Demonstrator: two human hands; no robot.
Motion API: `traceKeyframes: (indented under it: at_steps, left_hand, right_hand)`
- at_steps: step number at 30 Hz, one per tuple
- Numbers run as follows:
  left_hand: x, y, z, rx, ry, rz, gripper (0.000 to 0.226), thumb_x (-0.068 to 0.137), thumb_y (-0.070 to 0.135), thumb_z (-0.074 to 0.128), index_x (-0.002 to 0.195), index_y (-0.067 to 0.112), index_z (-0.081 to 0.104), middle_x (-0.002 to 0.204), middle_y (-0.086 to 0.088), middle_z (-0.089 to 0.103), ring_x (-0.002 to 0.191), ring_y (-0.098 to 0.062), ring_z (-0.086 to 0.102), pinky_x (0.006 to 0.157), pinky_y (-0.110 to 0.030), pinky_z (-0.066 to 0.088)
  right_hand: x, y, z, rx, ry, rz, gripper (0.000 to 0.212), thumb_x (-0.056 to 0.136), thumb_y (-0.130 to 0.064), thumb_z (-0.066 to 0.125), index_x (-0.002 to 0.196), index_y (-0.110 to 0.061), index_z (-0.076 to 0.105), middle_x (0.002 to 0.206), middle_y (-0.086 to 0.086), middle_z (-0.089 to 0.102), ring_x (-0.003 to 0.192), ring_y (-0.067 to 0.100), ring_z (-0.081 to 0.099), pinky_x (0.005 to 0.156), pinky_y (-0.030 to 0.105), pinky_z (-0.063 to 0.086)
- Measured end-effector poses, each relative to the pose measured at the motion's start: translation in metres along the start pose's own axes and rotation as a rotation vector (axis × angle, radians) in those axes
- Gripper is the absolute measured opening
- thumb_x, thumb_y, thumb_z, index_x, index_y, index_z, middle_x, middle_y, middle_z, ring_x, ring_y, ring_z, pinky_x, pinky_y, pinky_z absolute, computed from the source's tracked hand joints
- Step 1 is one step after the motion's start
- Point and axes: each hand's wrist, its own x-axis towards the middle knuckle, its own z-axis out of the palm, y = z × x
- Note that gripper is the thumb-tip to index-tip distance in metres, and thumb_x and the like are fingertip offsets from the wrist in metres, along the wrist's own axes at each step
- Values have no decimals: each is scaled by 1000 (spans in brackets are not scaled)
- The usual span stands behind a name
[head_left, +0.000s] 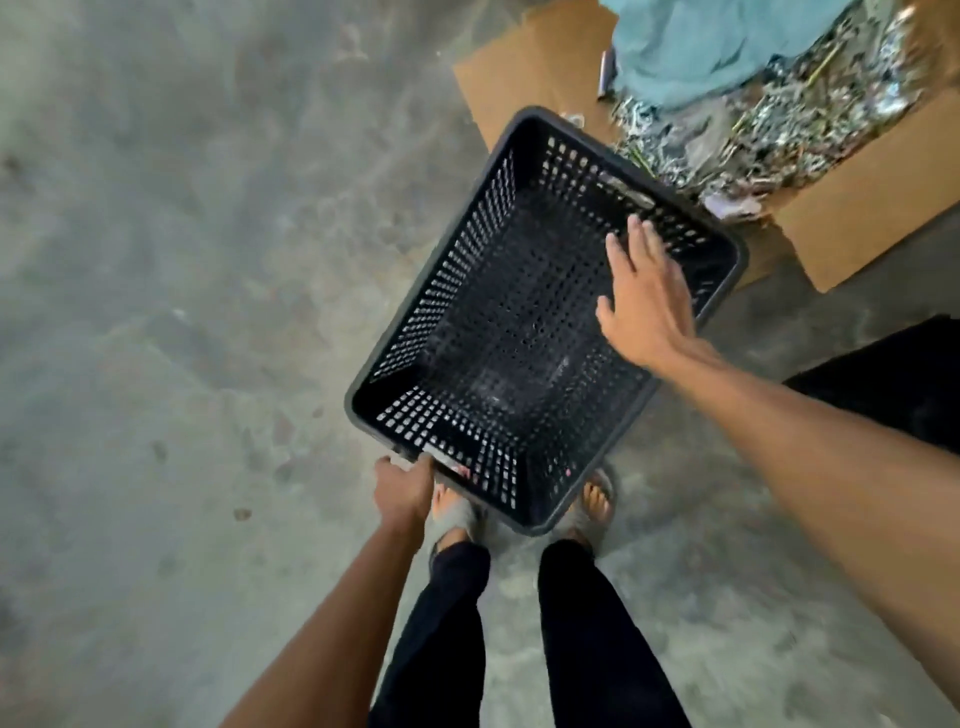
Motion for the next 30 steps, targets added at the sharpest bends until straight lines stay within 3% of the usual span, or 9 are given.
traceKeyframes:
  at_steps: [4, 6, 8, 11, 14, 17, 21, 25, 30]
  left_hand:
    - [47, -16, 70, -465, 19, -185, 55, 78, 26, 68, 125, 7, 47, 122, -21, 61, 106, -36, 62, 98, -52, 50]
    - [57, -22, 90, -511, 151, -169, 53, 74, 23, 71, 120, 12, 48, 114, -14, 65, 99, -30, 64, 96, -50, 51]
    - [64, -29, 103, -490, 278, -146, 47, 71, 22, 70, 115, 15, 56, 108, -6, 69, 101, -28, 66, 96, -44, 52]
    - [75, -32, 108, -532, 290, -227, 39, 70, 18, 71, 107, 7, 65, 103, -14, 72, 96, -34, 70, 88, -48, 57]
    - [85, -37, 101, -506, 230, -252, 31, 80, 10, 71, 107, -5, 63, 95, -22, 70, 80, -36, 69, 79, -51, 59]
    - [83, -32, 86, -480, 193, -239, 19, 87, 2, 65, 105, -3, 62, 79, -12, 63, 64, -30, 62, 65, -42, 61]
    - [74, -1, 38, -357, 185, -108, 15, 87, 0, 64, 101, -1, 64, 88, -17, 63, 63, -28, 60, 60, -37, 61]
    - [51, 54, -34, -193, 177, 113, 11, 87, 4, 64, 97, 1, 67, 71, -11, 62, 53, -23, 57, 49, -30, 55]
    - [-11, 154, -133, 13, 156, 398, 21, 89, 18, 64, 102, 2, 66, 91, -18, 71, 77, -33, 71, 54, -33, 57]
  right_hand:
    - [88, 18, 37, -60, 165, 12, 85, 94, -33, 54, 156, -8, 1, 162, 20, -6, 150, 33, -4, 122, 47, 6]
    - [112, 22, 43, -48, 236, 28, 87, 93, -35, 55, 156, -11, 0, 162, 19, 2, 150, 34, 3, 122, 47, 8]
    - [131, 28, 47, 11, 309, 40, 82, 92, -34, 59, 155, -15, 11, 154, 17, 31, 141, 33, 31, 118, 45, 24]
    - [154, 35, 40, 88, 425, 85, 48, 90, -30, 64, 134, -16, 50, 111, 9, 67, 103, 28, 63, 87, 39, 49]
    - [167, 41, 28, 108, 332, 112, 23, 90, -30, 64, 109, -17, 67, 86, 4, 66, 81, 26, 63, 66, 30, 43]
    - [161, 47, 24, 181, 263, 140, 19, 88, -28, 67, 102, -15, 70, 90, 3, 62, 78, 23, 60, 66, 29, 47]
    - [138, 60, -6, 232, 166, 179, 21, 87, -32, 69, 95, -13, 68, 83, 6, 64, 74, 26, 61, 60, 27, 46]
    - [92, 75, -66, 211, 108, 180, 30, 88, -38, 66, 99, -10, 67, 99, 16, 66, 88, 29, 61, 70, 32, 42]
    - [15, 76, -182, 210, 90, 292, 32, 94, -35, 59, 83, -5, 56, 89, 22, 63, 73, 29, 55, 63, 32, 40]
